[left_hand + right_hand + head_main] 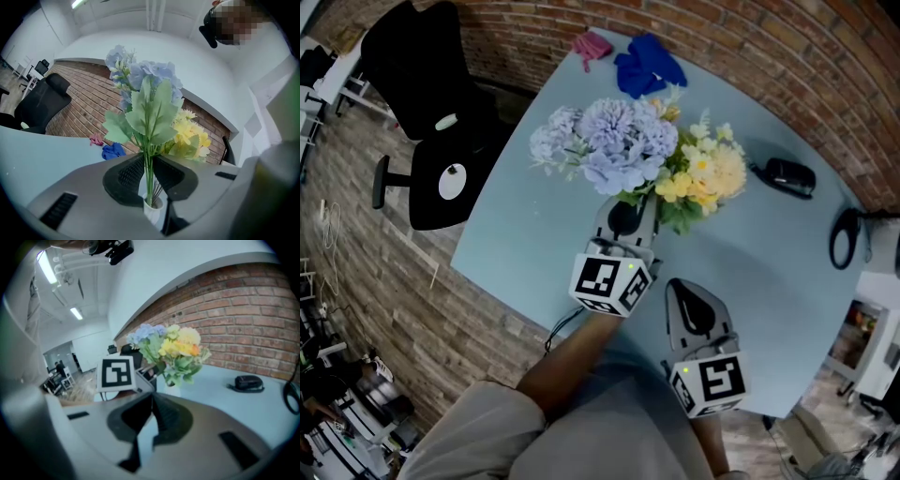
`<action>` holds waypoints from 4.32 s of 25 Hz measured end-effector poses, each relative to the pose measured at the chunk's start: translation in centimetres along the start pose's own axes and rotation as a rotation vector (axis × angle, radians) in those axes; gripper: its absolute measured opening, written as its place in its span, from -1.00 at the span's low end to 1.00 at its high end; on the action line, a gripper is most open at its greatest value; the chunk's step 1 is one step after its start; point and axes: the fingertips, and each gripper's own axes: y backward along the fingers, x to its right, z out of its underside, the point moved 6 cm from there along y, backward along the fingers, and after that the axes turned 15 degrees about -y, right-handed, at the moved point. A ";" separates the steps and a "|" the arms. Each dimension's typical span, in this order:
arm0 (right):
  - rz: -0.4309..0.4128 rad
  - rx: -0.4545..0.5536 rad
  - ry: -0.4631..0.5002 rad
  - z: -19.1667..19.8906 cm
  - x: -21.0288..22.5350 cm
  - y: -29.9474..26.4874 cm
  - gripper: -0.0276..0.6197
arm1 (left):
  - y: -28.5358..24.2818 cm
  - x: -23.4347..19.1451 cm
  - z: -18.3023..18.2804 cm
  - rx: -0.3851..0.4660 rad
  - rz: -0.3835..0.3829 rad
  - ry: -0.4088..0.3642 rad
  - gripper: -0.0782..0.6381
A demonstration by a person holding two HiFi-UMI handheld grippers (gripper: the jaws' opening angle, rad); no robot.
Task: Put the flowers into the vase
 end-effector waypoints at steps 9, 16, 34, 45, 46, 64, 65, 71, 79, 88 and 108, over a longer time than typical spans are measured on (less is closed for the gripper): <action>-0.004 -0.007 -0.001 0.2 0.0 -0.1 -0.84 | 0.8 0.5 -0.4 0.008 0.120 -0.091 -0.44; -0.007 -0.006 -0.006 0.2 0.0 -0.2 -0.84 | 1.5 0.7 -0.2 -0.016 0.234 -0.212 -0.34; -0.024 -0.004 0.003 0.3 -0.6 -0.5 -0.84 | 3.8 1.4 2.3 -0.156 0.340 -0.299 -0.10; -0.029 0.028 0.016 0.0 -1.1 0.0 -0.84 | 6.5 2.0 2.5 -0.172 0.343 -0.251 -0.36; -0.030 0.032 0.019 0.0 -1.3 0.0 -0.84 | 6.7 1.9 2.4 -0.174 0.337 -0.250 -0.42; -0.107 0.140 0.038 -1.3 -3.7 1.7 -0.84 | 10.9 1.9 -1.7 -0.175 0.326 -0.199 -0.72; -0.112 0.148 0.040 -1.4 -3.9 1.7 -0.84 | 11.2 2.0 -2.0 -0.174 0.327 -0.195 -0.72; -0.119 0.187 0.054 -1.8 -4.5 2.4 -0.84 | 12.3 2.9 -3.6 -0.186 0.333 -0.179 -0.72; -0.117 0.216 0.058 -1.6 -5.2 3.6 -0.84 | 14.0 4.1 -5.5 -0.195 0.357 -0.138 -0.72; -0.087 0.236 0.048 -1.8 -4.8 5.4 -0.84 | 14.6 4.9 -8.1 -0.160 0.336 -0.150 -0.73; -0.103 0.258 0.027 -1.8 -5.6 6.3 -0.84 | 15.6 5.3 -9.4 -0.175 0.352 -0.152 -0.73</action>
